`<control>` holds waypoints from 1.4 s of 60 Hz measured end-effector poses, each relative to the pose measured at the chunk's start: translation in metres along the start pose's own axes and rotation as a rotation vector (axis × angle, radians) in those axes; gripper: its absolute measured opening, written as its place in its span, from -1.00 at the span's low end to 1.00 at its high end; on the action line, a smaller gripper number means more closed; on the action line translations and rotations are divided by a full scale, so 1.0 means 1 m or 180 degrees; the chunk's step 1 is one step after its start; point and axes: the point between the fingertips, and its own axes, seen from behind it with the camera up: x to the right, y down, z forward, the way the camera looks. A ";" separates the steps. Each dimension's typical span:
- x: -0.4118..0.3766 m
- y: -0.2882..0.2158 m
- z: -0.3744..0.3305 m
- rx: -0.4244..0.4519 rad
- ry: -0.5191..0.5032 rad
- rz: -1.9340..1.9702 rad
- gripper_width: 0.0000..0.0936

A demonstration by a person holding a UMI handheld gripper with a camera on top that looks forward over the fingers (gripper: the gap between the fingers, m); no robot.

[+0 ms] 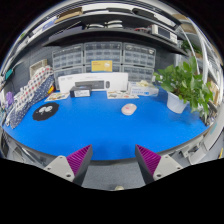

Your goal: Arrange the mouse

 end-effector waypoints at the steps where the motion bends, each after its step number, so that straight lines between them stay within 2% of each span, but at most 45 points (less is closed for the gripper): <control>1: 0.004 -0.001 0.005 -0.0007 0.0004 -0.0003 0.84; 20: 0.065 -0.038 0.129 -0.0230 0.0006 0.0019 0.83; 35: 0.069 -0.069 0.210 -0.0445 -0.0266 -0.0050 0.78; 47: 0.058 -0.097 0.250 -0.0483 -0.0397 -0.0129 0.74; 62: 0.058 -0.109 0.270 -0.0582 -0.0317 -0.0063 0.44; 69: 0.061 -0.110 0.270 -0.0532 -0.0233 -0.0012 0.22; 72: 0.060 -0.111 0.270 -0.0487 -0.0212 0.0006 0.03; 77: 0.060 -0.111 0.270 -0.0445 -0.0154 0.0035 0.01; 78: 0.059 -0.111 0.270 -0.0438 -0.0151 0.0042 -0.06; 84: 0.060 -0.110 0.270 -0.0496 -0.0084 0.0062 -0.16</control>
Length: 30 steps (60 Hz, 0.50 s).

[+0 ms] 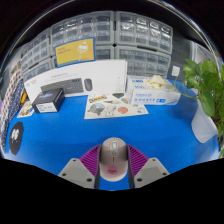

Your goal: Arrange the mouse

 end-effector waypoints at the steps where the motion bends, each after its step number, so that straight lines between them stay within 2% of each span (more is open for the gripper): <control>1: 0.000 0.000 0.000 -0.0021 0.0013 0.0012 -0.16; 5: 0.000 0.000 -0.002 -0.0105 0.0100 0.0059 -0.22; 9: -0.006 -0.015 -0.011 -0.0026 0.0194 0.0097 -0.21; 19: -0.074 -0.100 -0.077 0.0474 0.0317 0.0131 -0.21; 30: -0.218 -0.173 -0.130 0.0942 0.0130 0.0053 -0.21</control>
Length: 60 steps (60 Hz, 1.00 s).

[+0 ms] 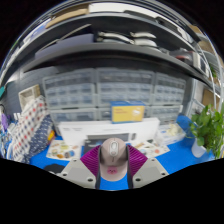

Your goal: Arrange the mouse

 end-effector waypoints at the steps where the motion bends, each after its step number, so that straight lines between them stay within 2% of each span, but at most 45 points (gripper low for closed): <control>1: -0.014 -0.002 -0.001 0.0019 -0.0034 -0.0004 -0.21; 10: -0.133 0.018 0.000 -0.0076 -0.0358 -0.0079 -0.21; 23: -0.236 0.109 0.024 -0.0484 -0.0631 -0.0178 -0.21; 39: -0.268 0.209 0.051 -0.0970 -0.0677 -0.0334 -0.22; 40: -0.268 0.215 0.050 -0.1005 -0.0668 -0.0326 -0.09; 41: -0.268 0.213 0.051 -0.0954 -0.0669 -0.0318 -0.19; 42: -0.268 0.211 0.052 -0.0915 -0.0655 -0.0312 -0.21; 52: -0.268 0.213 0.053 -0.0893 -0.0663 -0.0319 -0.21; 60: -0.268 0.213 0.052 -0.0973 -0.0672 -0.0292 0.02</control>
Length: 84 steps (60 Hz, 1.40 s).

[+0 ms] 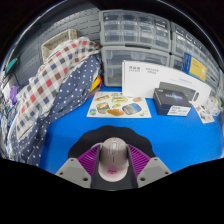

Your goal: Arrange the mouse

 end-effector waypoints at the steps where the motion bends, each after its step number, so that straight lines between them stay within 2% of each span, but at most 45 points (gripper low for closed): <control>1: 0.000 0.000 -0.001 -0.0018 -0.0002 0.0011 0.05; 2: 0.000 -0.001 -0.002 -0.0028 0.0000 0.0029 0.22; 3: 0.001 -0.002 -0.003 -0.0038 0.0019 0.0045 0.28; 4: 0.003 -0.004 -0.006 -0.0029 0.0042 0.0059 0.45; 6: 0.007 -0.013 -0.012 0.0033 0.0096 0.0079 0.64; 8: 0.011 -0.022 -0.020 0.0107 0.0136 0.0102 0.60; 11: 0.014 -0.035 -0.037 0.0187 0.0150 0.0156 0.71; 26: 0.041 -0.077 -0.144 0.0493 0.0092 0.0294 0.75; 43: 0.120 -0.071 -0.253 0.0862 0.0136 0.0168 0.75; 62: 0.198 -0.009 -0.316 0.0813 0.0124 0.0176 0.75; 84: 0.237 0.001 -0.351 0.0911 0.0171 0.0201 0.75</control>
